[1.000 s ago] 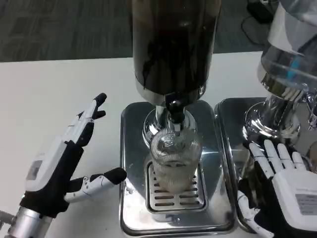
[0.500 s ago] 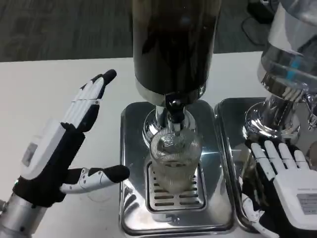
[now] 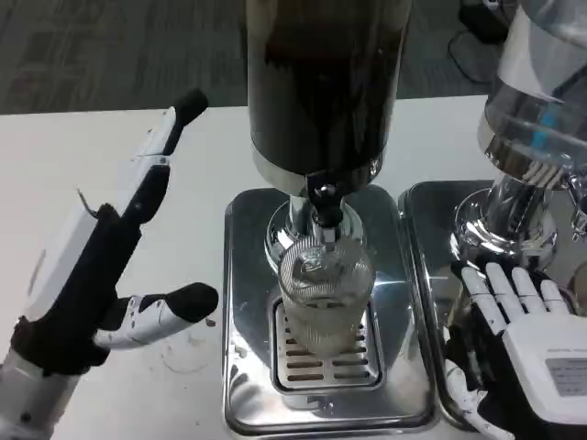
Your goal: Grasp the cup under the faucet to collect the drink, then remove the cup.
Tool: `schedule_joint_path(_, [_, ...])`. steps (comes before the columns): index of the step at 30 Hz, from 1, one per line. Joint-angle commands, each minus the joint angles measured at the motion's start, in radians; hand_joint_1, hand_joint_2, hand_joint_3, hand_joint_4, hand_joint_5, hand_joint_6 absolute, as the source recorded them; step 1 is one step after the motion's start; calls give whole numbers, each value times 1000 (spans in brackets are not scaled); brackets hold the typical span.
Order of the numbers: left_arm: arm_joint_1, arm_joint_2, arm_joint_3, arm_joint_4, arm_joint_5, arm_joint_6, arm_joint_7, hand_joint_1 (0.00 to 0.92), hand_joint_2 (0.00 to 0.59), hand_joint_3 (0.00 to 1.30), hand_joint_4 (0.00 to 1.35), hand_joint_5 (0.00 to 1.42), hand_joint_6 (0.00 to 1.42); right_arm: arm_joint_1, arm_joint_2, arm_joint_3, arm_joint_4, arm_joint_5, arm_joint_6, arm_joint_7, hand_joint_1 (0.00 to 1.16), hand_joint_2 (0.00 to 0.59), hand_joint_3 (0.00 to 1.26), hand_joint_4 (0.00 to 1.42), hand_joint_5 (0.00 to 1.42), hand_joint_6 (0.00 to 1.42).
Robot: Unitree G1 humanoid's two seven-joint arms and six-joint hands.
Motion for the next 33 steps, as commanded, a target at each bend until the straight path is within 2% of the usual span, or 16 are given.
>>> schedule_joint_path(1, [7, -11, -26, -38, -87, 5, -101, 0, 108, 0, 0, 0, 0, -6, -2, -6, 3, 21, -8, 14, 266, 540, 44, 0, 0, 0])
schedule_joint_path(8, [4, -16, -105, -128, -293, 118, -315, 0, 115, 0, 0, 0, 0, -13, -8, -13, 2, 31, -21, 19, 263, 540, 51, 0, 0, 0])
schedule_joint_path(11, [-6, -31, -107, -139, -349, 158, -398, 0, 118, 0, 0, 0, 0, -20, -5, -16, 5, 38, -20, 18, 262, 540, 56, 0, 0, 0])
schedule_joint_path(19, [-43, -72, -82, -135, -392, 215, -535, 0, 126, 11, 0, 0, 0, -9, 14, -16, 3, 37, -8, 3, 262, 547, 63, 0, 0, 0])
schedule_joint_path(27, [-69, -106, -66, -138, -429, 229, -637, 0, 130, 31, 0, 9, 4, -10, 29, -16, 11, 35, -5, -1, 264, 549, 64, 0, 0, 0])
schedule_joint_path(33, [-66, -115, -48, -143, -445, 232, -688, 0, 134, 67, 0, 47, 39, -19, 33, -12, 23, 38, -10, 0, 264, 549, 64, 0, 0, 0])
